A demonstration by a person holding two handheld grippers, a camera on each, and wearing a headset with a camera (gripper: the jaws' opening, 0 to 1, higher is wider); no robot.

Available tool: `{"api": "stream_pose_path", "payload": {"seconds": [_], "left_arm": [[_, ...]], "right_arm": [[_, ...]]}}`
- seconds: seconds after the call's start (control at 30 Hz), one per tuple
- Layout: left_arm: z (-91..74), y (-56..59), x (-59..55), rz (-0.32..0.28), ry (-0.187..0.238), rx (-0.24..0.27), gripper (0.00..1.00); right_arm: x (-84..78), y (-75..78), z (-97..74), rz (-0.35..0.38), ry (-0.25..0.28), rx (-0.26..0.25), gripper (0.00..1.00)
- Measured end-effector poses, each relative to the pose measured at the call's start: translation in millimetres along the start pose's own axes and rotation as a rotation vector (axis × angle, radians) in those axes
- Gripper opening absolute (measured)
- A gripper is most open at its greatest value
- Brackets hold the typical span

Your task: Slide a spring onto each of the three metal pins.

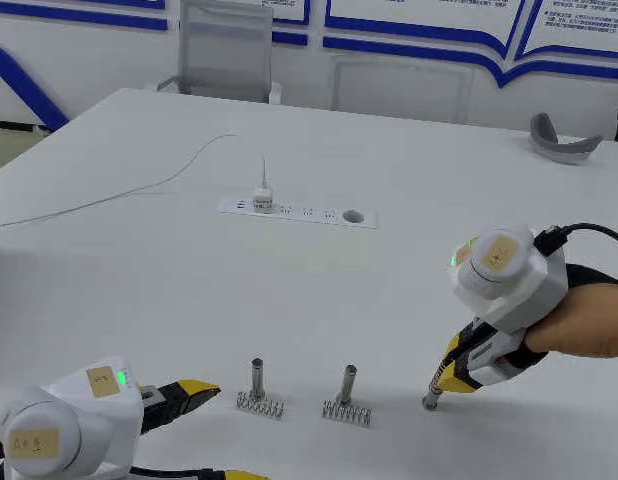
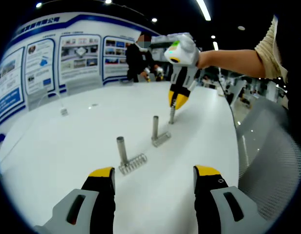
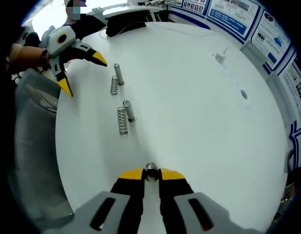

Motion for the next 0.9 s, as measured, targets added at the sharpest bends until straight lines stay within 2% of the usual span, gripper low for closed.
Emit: {"api": "stream_pose_path", "payload": {"seconds": [0.9], "left_arm": [[-1.6, 2.1, 0.3, 0.000, 0.001, 0.001, 0.66]], "right_arm": [[-7.6, -11.1, 20.3, 0.006, -0.037, 0.028, 0.13]]}}
Point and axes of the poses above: the centre of the closed fingertips' face, and the gripper's own axes: z roughly forward along the fingers, y roughly to its right, x roughly out of its top, the point moved 1 cm from there along -z, roughly backward along the fingers, and after that the axes turned 4 degrees about -z, right-handed, at the moved point
